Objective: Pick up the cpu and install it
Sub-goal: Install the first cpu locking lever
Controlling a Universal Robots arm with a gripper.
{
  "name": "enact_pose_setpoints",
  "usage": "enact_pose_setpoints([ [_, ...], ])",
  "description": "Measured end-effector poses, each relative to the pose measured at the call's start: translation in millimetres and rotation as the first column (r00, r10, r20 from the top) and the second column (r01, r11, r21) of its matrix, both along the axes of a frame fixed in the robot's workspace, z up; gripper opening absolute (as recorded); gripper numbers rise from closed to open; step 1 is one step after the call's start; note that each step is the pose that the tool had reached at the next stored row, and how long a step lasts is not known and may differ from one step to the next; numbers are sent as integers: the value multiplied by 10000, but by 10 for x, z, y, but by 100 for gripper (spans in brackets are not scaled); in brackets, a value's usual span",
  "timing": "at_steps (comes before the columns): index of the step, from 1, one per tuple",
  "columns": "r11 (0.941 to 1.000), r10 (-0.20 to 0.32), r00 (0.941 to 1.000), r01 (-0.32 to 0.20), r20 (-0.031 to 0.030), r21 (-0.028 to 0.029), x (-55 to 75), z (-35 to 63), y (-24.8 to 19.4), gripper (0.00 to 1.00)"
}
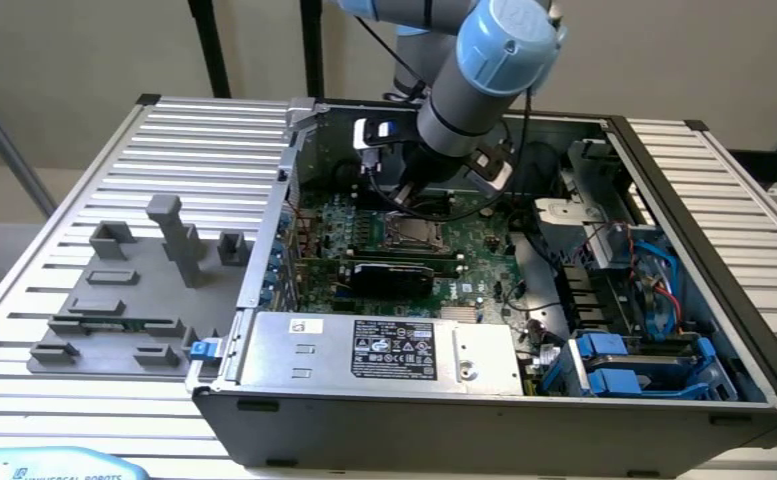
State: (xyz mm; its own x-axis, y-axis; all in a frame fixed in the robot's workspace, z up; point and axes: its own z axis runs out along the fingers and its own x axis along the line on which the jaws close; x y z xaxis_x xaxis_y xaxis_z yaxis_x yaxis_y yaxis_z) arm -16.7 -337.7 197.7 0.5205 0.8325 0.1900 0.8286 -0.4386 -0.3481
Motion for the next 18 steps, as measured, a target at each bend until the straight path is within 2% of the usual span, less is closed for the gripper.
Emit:
enact_pose_setpoints([
  [3, 10000, 8, 10000, -8, -28, -30, 36, -4, 12, 11],
  [8, 10000, 17, 9999, -18, -119, -61, 100, -5, 27, 11],
  [13, 9999, 36, 9996, -39, -263, -129, 158, -5, 28, 11],
  [18, 9998, 74, 9992, -80, -390, -155, 186, -8, 27, 11],
])
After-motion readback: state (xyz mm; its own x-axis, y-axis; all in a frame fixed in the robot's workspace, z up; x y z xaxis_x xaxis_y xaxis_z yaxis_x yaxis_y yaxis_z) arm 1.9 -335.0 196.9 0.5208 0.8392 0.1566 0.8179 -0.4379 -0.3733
